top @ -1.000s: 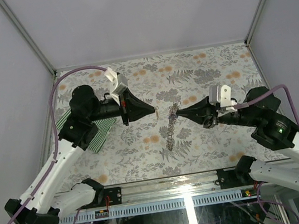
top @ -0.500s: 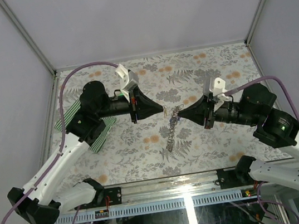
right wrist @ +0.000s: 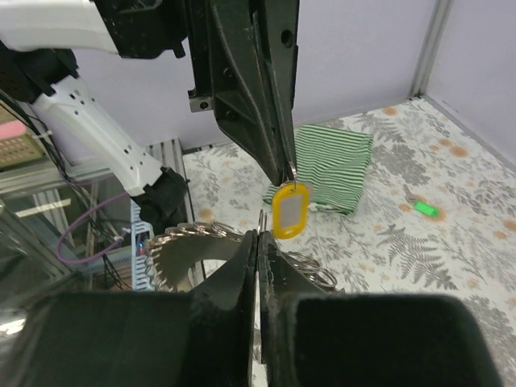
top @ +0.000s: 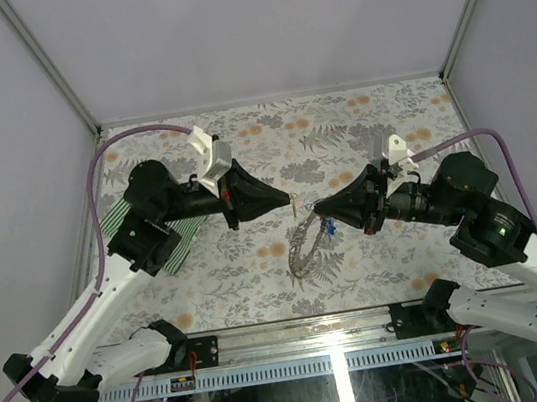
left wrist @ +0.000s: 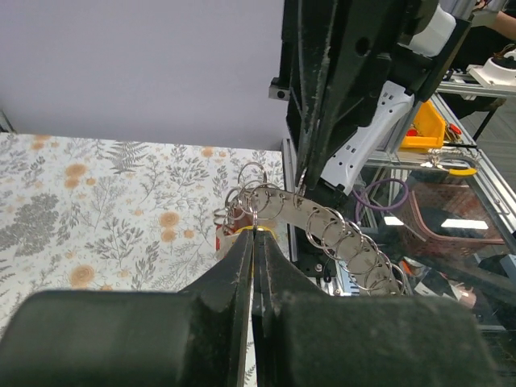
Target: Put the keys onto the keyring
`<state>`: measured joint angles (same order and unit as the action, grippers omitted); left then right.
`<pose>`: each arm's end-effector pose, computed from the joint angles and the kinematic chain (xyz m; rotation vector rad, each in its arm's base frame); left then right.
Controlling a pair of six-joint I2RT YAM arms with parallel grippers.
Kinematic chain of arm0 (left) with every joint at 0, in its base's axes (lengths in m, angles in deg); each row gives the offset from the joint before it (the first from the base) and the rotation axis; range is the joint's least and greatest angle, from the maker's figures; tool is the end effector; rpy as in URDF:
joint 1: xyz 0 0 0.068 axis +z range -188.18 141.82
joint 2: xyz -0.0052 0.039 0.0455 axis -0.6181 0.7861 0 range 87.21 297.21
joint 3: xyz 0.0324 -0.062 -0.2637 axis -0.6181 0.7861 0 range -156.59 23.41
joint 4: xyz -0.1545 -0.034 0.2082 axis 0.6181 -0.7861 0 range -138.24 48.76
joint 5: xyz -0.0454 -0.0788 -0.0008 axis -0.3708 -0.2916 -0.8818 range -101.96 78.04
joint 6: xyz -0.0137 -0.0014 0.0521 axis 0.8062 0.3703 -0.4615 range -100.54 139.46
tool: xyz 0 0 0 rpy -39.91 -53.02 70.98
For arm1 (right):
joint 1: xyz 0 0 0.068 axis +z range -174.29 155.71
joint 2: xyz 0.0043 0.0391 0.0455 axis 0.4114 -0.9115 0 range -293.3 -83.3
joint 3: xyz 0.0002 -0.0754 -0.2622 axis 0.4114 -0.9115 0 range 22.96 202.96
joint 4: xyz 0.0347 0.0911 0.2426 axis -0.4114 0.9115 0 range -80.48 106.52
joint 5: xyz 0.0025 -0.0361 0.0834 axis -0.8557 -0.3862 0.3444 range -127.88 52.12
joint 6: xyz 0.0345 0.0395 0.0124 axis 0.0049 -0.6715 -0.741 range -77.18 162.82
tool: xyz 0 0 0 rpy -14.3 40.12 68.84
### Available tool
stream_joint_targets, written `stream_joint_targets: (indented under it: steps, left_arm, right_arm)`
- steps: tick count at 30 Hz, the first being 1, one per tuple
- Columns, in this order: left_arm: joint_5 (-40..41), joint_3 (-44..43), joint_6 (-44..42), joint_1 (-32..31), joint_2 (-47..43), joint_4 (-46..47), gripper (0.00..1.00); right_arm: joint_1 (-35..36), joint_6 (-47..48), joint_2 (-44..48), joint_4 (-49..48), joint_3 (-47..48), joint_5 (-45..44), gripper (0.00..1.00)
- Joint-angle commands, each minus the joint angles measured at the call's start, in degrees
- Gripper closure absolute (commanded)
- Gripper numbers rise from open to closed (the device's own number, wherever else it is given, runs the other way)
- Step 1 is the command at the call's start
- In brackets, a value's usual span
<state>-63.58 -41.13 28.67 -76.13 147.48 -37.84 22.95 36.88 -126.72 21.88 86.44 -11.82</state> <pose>0.1596 -0.1599 0.4337 1.1203 1.1883 -1.2872 0.0856 0.1154 0.4496 -0.8964 1.2572 1.0734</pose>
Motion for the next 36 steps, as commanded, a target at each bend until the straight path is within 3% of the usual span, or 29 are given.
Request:
stream_joint_targets:
  steps: [1, 10, 17, 36]
  left_arm:
    - [1.6, 2.5, -0.7, -0.5, -2.9, 5.4, 1.0]
    - [6.0, 8.0, -2.0, 0.4, -8.3, 7.7, 1.0]
    - [-2.4, 11.3, 1.2, 8.7, -10.0, 13.6, 1.0]
    - [-6.5, 11.2, -1.2, 9.2, -13.4, 12.1, 1.0]
  right_arm:
    - [0.3, -6.5, -0.2, -12.1, -0.9, 3.5, 1.0]
    - [0.3, -11.3, -5.9, -16.6, 0.4, 9.7, 1.0]
    - [0.3, -14.5, -10.3, -20.5, 1.5, 11.4, 1.0]
    - [0.3, -30.9, -12.7, -37.9, -4.9, 8.9, 1.0]
